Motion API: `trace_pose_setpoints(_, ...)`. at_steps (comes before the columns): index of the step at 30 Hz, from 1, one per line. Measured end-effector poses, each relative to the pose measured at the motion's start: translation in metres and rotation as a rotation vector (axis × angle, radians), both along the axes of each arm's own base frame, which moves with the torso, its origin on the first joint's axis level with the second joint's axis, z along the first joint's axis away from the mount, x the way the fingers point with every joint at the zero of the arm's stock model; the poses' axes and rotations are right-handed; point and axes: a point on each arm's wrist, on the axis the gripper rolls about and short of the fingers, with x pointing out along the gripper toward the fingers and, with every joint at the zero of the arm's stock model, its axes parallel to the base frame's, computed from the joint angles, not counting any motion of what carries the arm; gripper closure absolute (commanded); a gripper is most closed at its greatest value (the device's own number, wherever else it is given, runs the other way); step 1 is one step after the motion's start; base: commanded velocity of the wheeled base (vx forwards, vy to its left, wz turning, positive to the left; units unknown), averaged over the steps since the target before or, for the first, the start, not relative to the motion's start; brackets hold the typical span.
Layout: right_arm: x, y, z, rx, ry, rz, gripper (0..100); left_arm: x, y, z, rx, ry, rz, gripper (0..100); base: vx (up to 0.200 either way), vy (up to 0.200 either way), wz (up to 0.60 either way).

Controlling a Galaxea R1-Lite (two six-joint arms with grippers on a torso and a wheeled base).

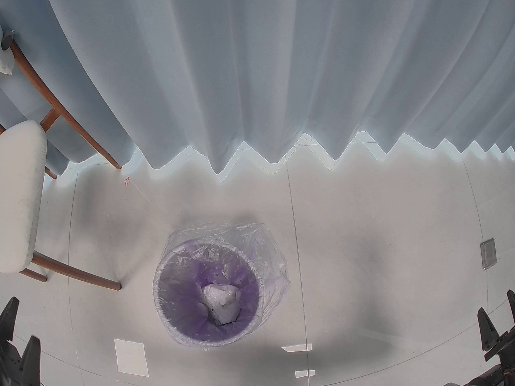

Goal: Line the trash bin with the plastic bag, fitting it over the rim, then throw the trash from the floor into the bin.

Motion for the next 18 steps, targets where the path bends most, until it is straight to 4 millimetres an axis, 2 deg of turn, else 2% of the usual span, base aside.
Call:
trace_pose_setpoints(5, -0.003, 0.001, -0.003, 0.013, -0.004, -0.032, 0, 0.005, 0.007, -0.024, 0.139, 0.141, 0.383, 0, 0.000, 0.000, 0.00)
trace_pose_setpoints(8, -0.005, 0.002, -0.005, 0.009, -0.013, -0.039, 0, 0.005, 0.010, -0.034, 0.229, 0.210, 0.528, 0, 0.000, 0.000, 0.00)
trace_pose_setpoints(12, -0.008, 0.006, -0.008, 0.009, -0.023, 0.037, 0, 0.005, 0.011, -0.039, 0.238, 0.247, 0.579, 0, 0.000, 0.000, 0.00)
trace_pose_setpoints(16, -0.010, 0.010, -0.011, 0.015, -0.028, 0.118, 0, 0.006, 0.010, -0.043, 0.137, 0.303, 0.552, 0, 0.000, 0.000, 0.00)
trace_pose_setpoints(18, -0.011, 0.012, -0.011, 0.017, -0.026, 0.213, 0, 0.007, 0.010, -0.044, 0.095, 0.330, 0.546, 0, 0.000, 0.000, 0.00)
